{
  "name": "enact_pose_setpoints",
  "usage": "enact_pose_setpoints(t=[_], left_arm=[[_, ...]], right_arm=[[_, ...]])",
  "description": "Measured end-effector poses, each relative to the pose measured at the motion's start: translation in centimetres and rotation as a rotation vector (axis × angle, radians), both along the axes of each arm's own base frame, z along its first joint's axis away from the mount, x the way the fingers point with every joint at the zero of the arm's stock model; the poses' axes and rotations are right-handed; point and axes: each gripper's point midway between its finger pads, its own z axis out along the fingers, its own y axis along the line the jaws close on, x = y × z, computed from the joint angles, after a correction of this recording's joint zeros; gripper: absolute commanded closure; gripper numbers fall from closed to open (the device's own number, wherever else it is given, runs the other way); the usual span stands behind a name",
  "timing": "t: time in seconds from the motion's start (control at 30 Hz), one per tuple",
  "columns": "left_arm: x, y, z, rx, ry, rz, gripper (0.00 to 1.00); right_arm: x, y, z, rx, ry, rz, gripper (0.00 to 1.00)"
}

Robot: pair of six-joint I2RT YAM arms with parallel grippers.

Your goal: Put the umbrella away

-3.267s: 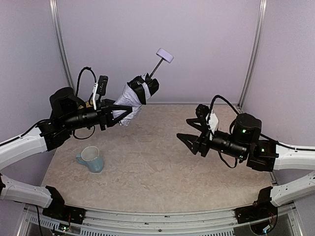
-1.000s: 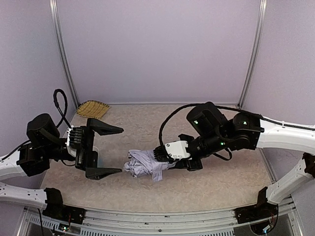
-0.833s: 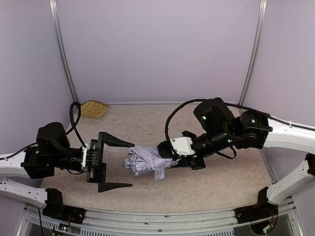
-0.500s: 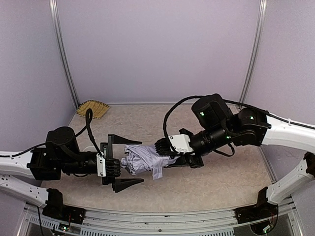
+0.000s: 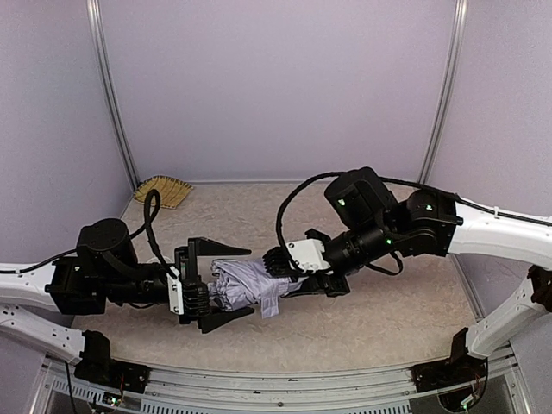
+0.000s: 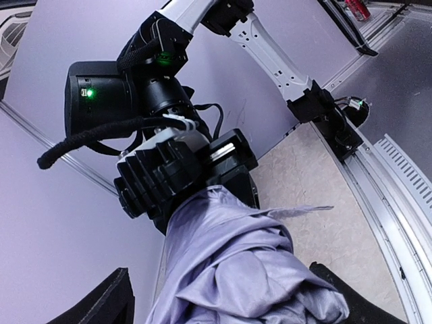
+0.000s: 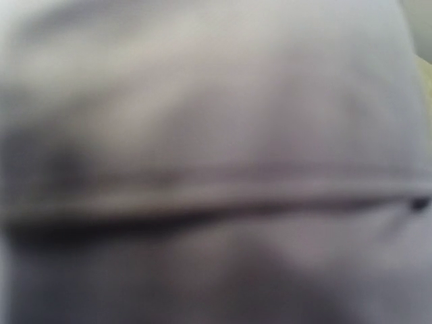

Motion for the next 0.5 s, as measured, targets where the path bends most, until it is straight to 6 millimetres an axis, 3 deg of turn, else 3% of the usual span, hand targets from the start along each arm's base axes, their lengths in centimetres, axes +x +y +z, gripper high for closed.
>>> enact_pose_setpoints(t=[0.1,0.17,0.3,0.37,0.4,0.5], left_arm=[[-0.3,0.02,0.13,-0.004,0.001,-0.016,0.61],[-0.52,0.0,0.16,-0.004,-0.007,-0.029,0.79],[-0.7,0.13,0.28,-0.006,-0.016,-0.037,0.98],[-0.7,0.27,0.5,-0.013,-0.013,-0.035,1.0],[-0.7,0.33,0.61,-0.017,-0.012,-0.034,1.0],[-0.54,0.46,0.77,-0.024,-0.003,-0.022,1.0]], right_arm=[[0.02,0.04,-0.07,-0.001,0.001,0.0,1.0],[-0.03,0.03,-0.09,-0.003,0.003,0.001,1.0],[-0.16,-0.01,-0.09,-0.005,0.017,0.0,1.0],[-0.04,0.08,0.22,0.002,0.014,-0.006,1.0],[0.0,0.15,0.37,0.008,0.013,-0.008,0.95],[0.27,0.31,0.58,0.018,0.006,-0.02,0.49]])
